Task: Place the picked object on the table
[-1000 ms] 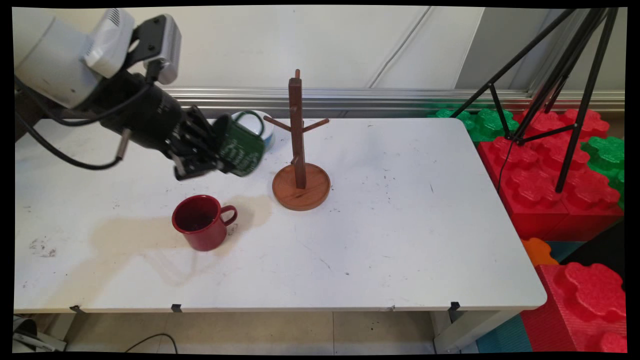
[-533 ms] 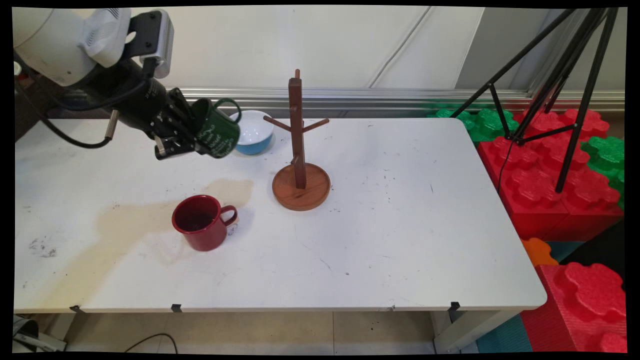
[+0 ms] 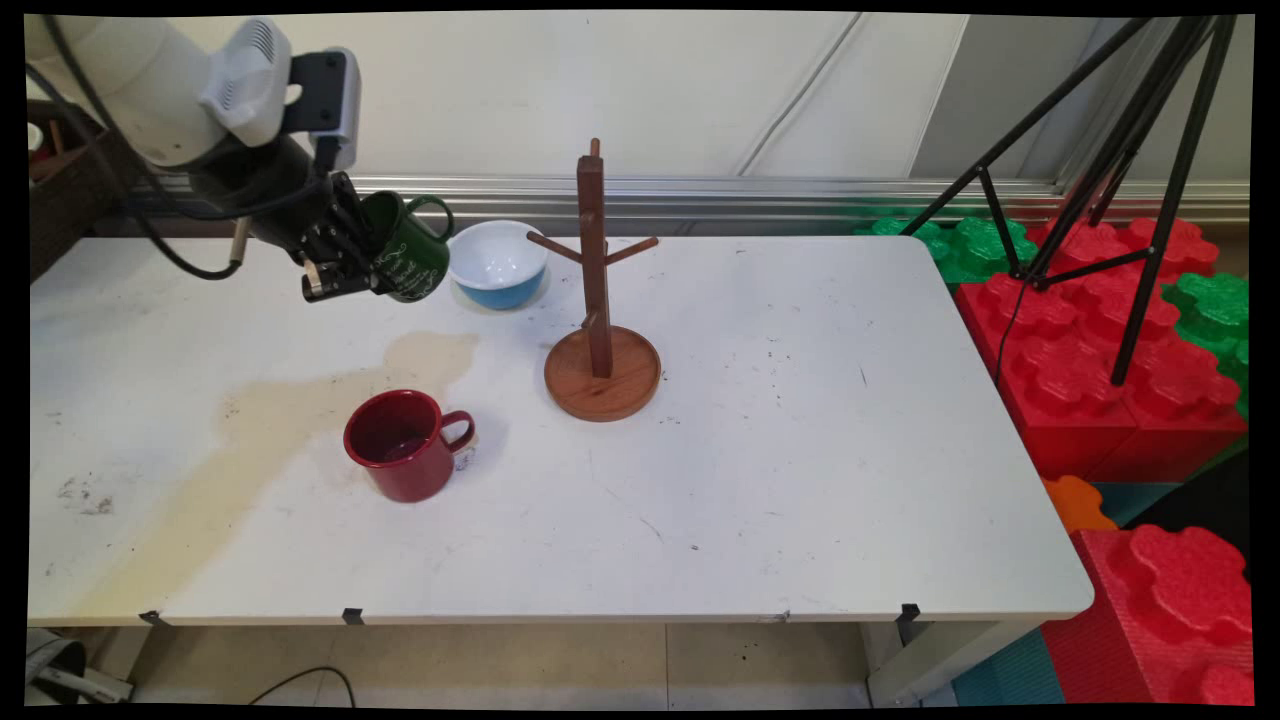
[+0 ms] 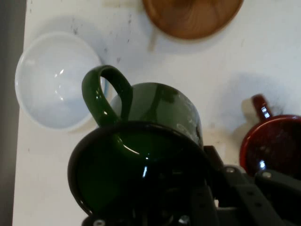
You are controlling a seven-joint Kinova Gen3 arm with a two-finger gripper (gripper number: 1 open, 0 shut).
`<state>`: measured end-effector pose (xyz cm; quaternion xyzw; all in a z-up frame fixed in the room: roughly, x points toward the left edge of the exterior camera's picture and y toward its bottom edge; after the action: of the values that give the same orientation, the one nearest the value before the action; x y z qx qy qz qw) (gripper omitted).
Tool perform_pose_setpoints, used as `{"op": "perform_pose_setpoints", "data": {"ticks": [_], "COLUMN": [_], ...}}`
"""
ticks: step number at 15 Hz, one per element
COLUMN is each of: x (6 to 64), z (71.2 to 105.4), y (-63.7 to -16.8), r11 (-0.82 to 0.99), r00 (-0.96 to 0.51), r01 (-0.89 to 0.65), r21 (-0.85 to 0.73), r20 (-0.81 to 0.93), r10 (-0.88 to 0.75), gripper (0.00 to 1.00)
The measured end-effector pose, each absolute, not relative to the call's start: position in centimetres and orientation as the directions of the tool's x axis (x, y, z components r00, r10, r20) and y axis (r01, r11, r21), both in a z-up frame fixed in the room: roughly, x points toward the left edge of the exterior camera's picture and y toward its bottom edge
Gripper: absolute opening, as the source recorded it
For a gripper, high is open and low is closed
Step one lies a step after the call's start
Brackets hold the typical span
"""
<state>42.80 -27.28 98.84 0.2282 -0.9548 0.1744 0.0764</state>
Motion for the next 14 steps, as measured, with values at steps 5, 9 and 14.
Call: {"op": "perform_pose_setpoints", "data": {"ticks": [5, 9, 14], "x": [43.5, 43.9, 43.7], "z": [95.6, 93.1, 90.3], "y": [-29.7, -31.2, -32.6], "r11": [0.844, 0.845, 0.838], "r00": [-0.890, -0.889, -0.877], "r01": [-0.456, -0.456, -0.476], "r21": [-0.283, -0.279, -0.266], "r20": [0.152, 0.101, 0.063], "r10": [-0.430, -0.446, -0.477], "gripper": [0.00, 0.00, 0.00]}}
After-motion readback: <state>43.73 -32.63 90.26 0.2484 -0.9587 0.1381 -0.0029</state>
